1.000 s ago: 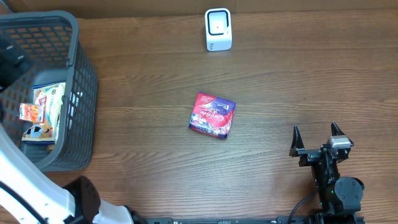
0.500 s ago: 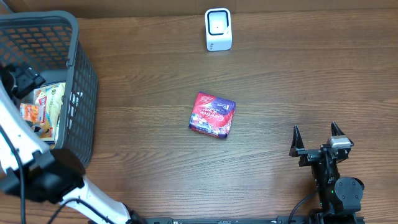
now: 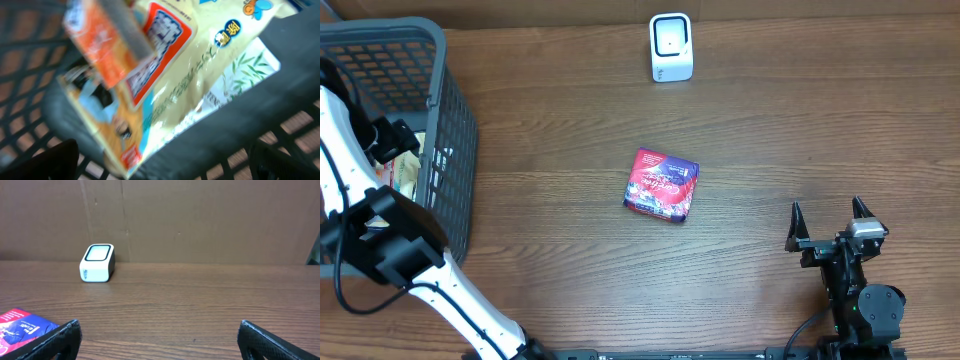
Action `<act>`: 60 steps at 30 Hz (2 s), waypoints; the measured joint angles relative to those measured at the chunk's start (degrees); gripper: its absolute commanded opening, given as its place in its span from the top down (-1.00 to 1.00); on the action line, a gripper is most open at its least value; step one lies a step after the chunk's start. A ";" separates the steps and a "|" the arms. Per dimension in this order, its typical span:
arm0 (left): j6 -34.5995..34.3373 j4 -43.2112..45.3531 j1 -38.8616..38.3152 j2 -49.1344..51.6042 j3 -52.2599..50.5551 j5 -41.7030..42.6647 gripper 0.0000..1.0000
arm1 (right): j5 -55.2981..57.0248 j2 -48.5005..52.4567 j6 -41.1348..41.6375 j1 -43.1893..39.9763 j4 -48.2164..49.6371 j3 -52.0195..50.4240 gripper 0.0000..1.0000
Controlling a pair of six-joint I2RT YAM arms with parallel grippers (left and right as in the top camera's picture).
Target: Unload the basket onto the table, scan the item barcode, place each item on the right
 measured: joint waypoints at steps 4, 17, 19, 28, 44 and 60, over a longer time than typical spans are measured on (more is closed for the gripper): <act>1.79 0.70 0.00 3.06 -0.44 0.70 -0.97 | 0.02 0.00 0.00 0.00 0.02 0.00 -1.00; 4.20 3.23 0.00 7.06 -0.63 0.98 -0.05 | 0.02 0.00 0.00 0.02 0.02 0.00 -1.00; 4.33 3.21 0.00 7.06 -0.63 0.96 0.38 | 0.00 0.00 0.02 0.00 0.00 0.00 -1.00; 4.63 1.36 0.00 7.06 -0.48 1.46 0.92 | 0.02 0.00 0.02 0.00 0.00 0.00 -1.00; 2.03 -2.84 0.00 -1.51 12.02 6.14 -0.04 | 0.00 0.00 0.02 0.00 0.02 0.00 -1.00; 0.70 -3.89 0.00 -6.38 -4.83 5.62 -1.00 | 0.02 0.00 0.00 0.00 0.00 0.00 -1.00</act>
